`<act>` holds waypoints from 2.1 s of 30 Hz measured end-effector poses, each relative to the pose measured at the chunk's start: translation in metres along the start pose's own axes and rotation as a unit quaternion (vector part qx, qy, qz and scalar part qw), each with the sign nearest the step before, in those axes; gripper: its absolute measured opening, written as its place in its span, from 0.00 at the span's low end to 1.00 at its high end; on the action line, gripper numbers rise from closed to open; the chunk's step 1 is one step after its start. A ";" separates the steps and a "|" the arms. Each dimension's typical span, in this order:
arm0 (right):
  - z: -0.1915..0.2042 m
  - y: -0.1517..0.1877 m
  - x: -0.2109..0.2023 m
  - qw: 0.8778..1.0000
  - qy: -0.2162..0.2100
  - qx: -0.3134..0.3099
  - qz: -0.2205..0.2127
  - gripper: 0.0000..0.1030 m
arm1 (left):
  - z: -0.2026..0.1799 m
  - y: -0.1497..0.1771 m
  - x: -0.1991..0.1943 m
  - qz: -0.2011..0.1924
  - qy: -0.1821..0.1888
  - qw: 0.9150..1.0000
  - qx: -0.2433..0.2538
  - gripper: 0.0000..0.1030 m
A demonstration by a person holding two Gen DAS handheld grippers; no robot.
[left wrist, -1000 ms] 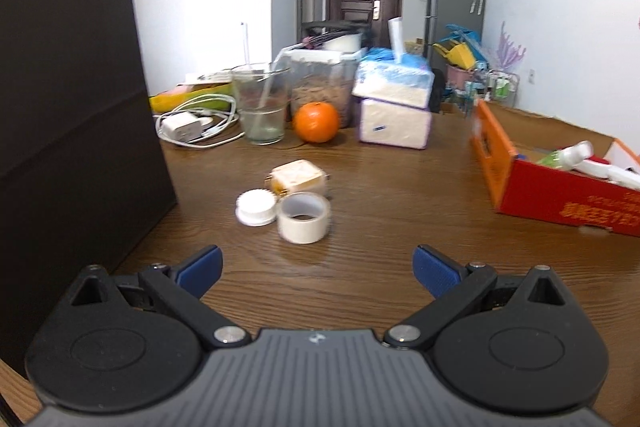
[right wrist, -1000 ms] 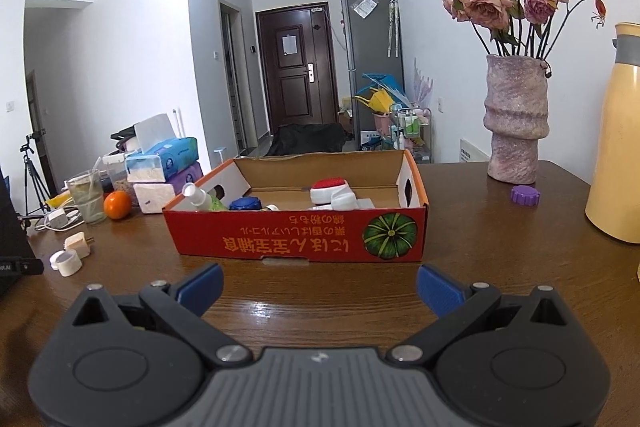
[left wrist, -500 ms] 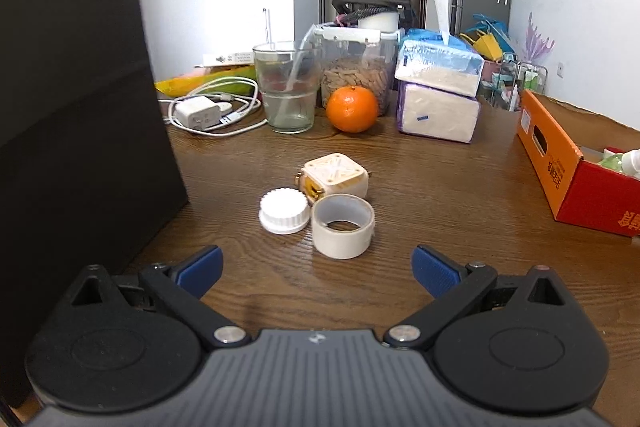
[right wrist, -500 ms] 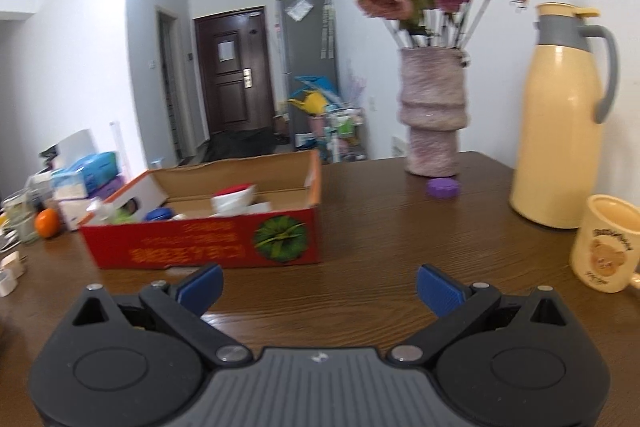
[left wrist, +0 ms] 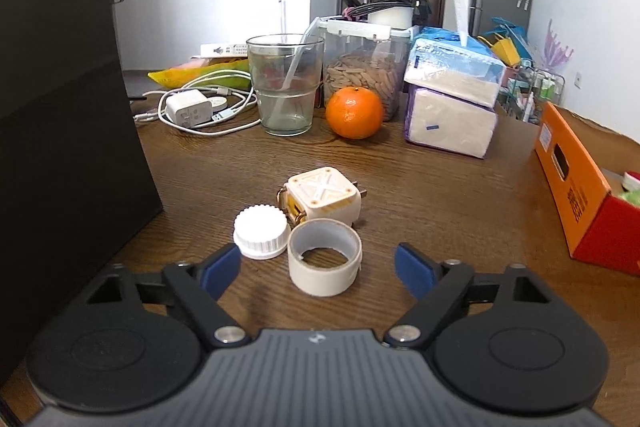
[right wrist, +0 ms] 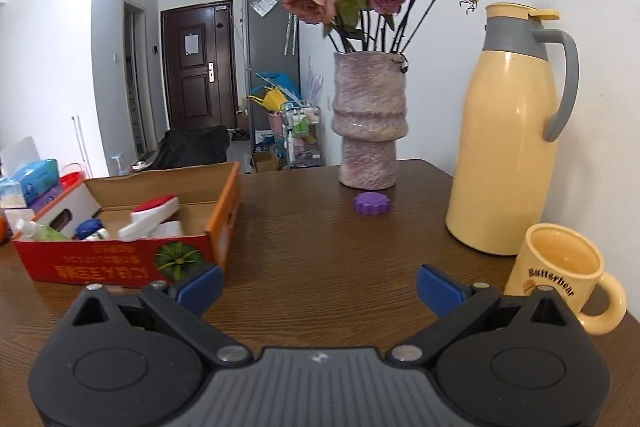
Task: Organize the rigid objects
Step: 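Lower the left tool onto the white tape roll and grasp it, then move the right tool to the purple cap and grasp it while the left tool holds the tape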
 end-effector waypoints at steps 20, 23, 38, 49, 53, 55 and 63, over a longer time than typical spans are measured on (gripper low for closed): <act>-0.068 -0.034 0.060 0.998 0.043 0.049 0.011 1.00 | -0.008 -0.001 0.012 0.008 -0.003 1.000 -0.011 0.49; -0.069 -0.035 0.065 0.998 0.041 0.053 0.013 1.00 | -0.008 -0.001 0.012 0.008 -0.001 1.000 -0.010 0.43; -0.079 -0.044 0.113 0.996 0.064 0.053 0.022 1.00 | -0.011 0.002 -0.004 -0.005 0.002 1.000 -0.028 0.43; -0.069 -0.051 0.153 0.998 0.054 0.029 0.029 0.99 | -0.039 0.006 -0.021 -0.010 0.014 1.000 -0.023 0.43; -0.067 -0.054 0.166 0.998 0.055 0.020 0.028 0.98 | -0.050 0.006 -0.026 -0.013 0.020 0.999 -0.022 0.43; -0.067 -0.054 0.173 0.998 0.056 0.018 0.028 0.97 | -0.056 0.006 -0.029 -0.014 0.021 1.000 -0.019 0.43; -0.066 -0.055 0.205 0.998 0.049 0.009 0.040 0.94 | -0.079 0.007 -0.040 -0.018 0.027 0.999 -0.006 0.43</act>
Point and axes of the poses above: each gripper's, at about its wrist camera, not at the fingertips, and x roughly the way its jaws point, z to its left, y to its underside, the point moved 7 cm from there along x, roughly the way its jaws point, and after that the axes turned 1 degree about z, right-handed, at the moved point
